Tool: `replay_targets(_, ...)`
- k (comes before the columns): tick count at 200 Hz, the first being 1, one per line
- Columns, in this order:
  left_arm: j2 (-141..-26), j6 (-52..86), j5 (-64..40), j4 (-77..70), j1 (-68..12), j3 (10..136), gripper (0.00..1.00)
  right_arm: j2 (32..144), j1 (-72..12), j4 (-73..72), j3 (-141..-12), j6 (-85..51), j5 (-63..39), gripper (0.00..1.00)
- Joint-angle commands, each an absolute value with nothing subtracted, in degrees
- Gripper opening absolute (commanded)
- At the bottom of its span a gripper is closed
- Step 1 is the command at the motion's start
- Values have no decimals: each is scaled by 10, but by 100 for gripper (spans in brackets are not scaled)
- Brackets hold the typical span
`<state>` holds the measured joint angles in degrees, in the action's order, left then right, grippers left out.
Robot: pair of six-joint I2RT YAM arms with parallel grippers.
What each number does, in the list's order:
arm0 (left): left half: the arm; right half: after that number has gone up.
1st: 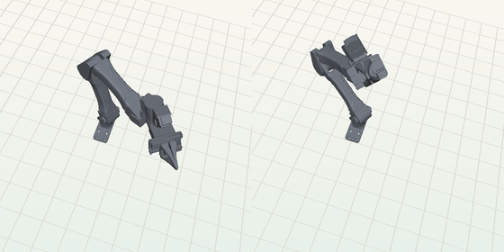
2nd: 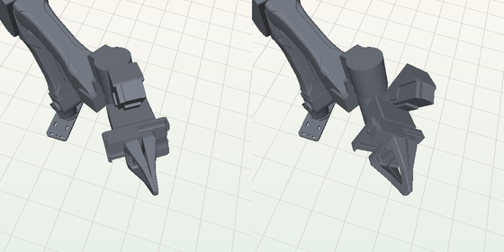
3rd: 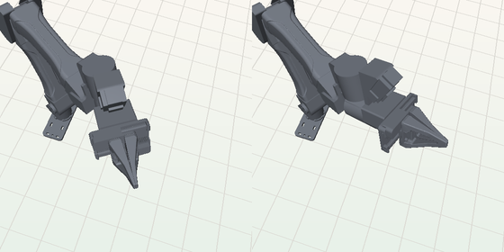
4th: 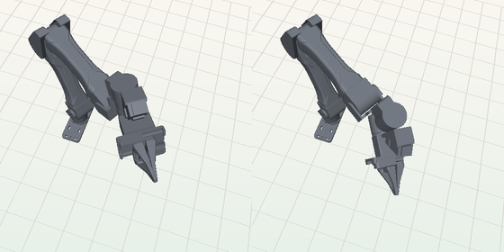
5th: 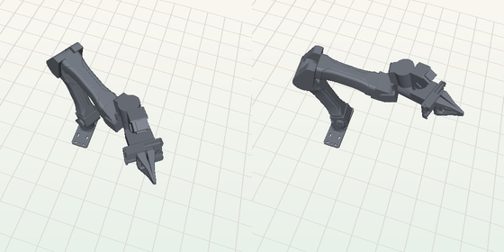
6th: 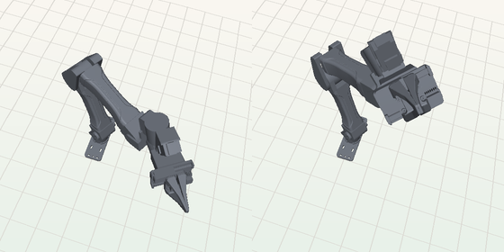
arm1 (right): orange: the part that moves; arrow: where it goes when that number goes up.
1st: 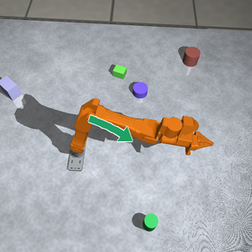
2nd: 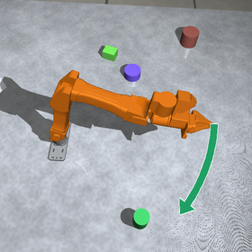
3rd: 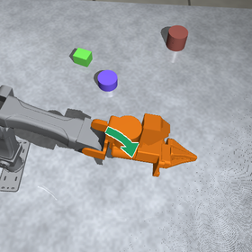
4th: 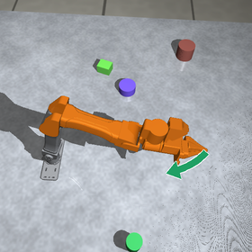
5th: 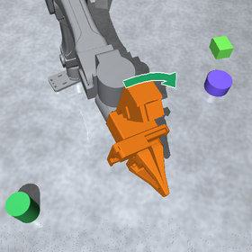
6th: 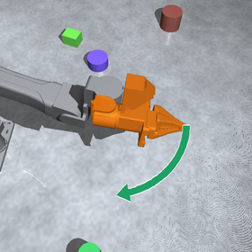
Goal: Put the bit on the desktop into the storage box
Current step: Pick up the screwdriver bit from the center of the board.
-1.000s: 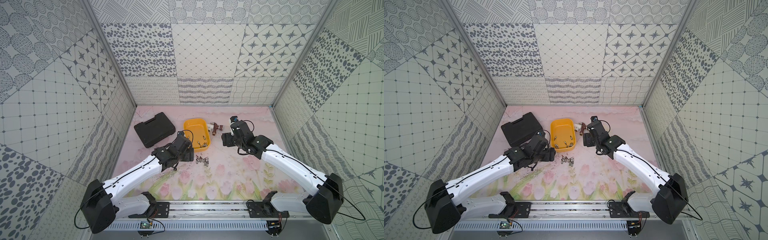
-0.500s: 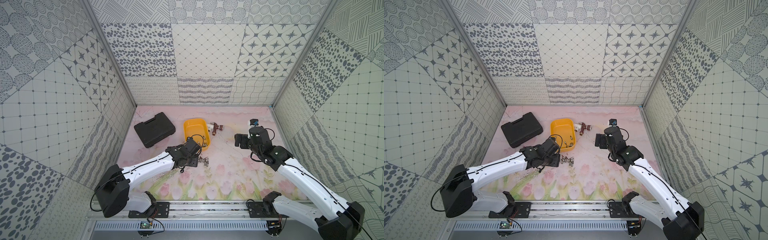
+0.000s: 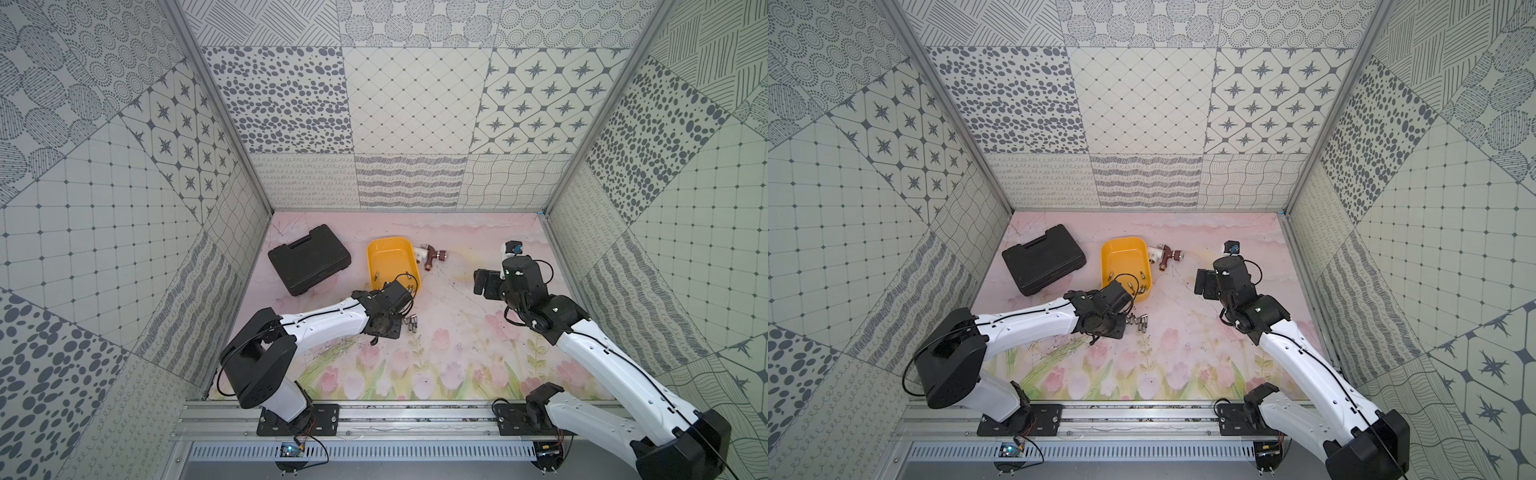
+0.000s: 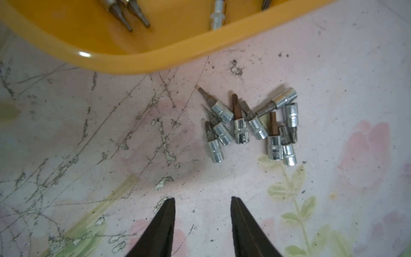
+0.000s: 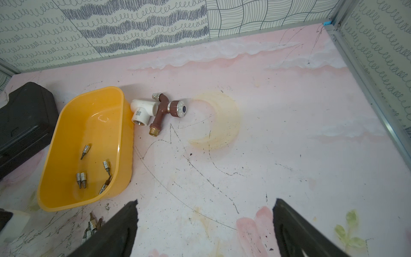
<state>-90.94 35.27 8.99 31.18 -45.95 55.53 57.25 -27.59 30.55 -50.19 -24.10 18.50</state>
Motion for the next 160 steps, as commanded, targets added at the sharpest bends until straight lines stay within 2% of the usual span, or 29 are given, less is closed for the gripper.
replay_targets(1,-941,337,63,303,-461,576,45,560,-272,284,-493,-252,186,97)
replay_targets(48,-977,322,71,304,-461,601,43,552,-268,283,-486,-249,192,97)
replay_targets(160,-1005,324,110,298,-461,605,29,551,-262,284,-482,-244,195,97)
